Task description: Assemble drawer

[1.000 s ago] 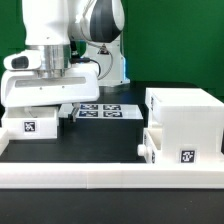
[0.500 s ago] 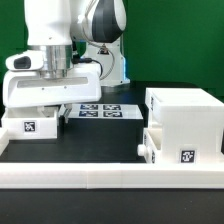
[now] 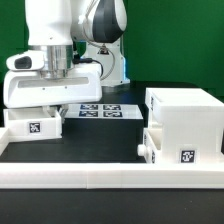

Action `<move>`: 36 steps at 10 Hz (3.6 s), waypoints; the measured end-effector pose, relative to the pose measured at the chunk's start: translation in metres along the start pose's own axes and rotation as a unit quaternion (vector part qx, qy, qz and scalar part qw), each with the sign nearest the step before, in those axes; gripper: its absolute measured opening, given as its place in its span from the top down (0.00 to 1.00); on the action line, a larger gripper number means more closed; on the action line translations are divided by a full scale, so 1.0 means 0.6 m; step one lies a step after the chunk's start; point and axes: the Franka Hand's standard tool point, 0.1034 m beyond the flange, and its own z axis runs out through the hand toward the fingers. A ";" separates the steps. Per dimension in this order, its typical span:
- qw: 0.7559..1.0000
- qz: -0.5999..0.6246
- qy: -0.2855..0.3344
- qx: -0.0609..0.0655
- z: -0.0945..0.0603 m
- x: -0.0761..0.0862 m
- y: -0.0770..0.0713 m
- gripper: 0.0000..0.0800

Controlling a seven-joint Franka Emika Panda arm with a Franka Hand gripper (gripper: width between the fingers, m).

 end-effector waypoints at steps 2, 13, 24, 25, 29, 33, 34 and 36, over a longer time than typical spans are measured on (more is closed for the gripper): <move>1.000 -0.007 0.008 -0.002 -0.011 0.030 -0.036 0.95; 0.960 -0.280 0.024 -0.010 -0.057 0.158 -0.091 0.95; 0.789 -0.613 -0.019 -0.014 -0.061 0.233 -0.087 0.95; 0.790 -0.613 -0.019 -0.014 -0.063 0.241 -0.095 0.95; 0.794 -0.607 -0.019 -0.012 -0.060 0.239 -0.098 0.95; 0.790 -0.613 -0.029 0.000 -0.052 0.234 -0.106 0.95; 0.790 -0.612 -0.030 0.001 -0.051 0.233 -0.106 0.95; 0.790 -0.612 -0.041 0.011 -0.051 0.228 -0.105 0.95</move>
Offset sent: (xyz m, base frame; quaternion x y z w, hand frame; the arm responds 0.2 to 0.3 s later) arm 0.0203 0.0447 0.0369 -0.0677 0.0079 -0.0576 0.9960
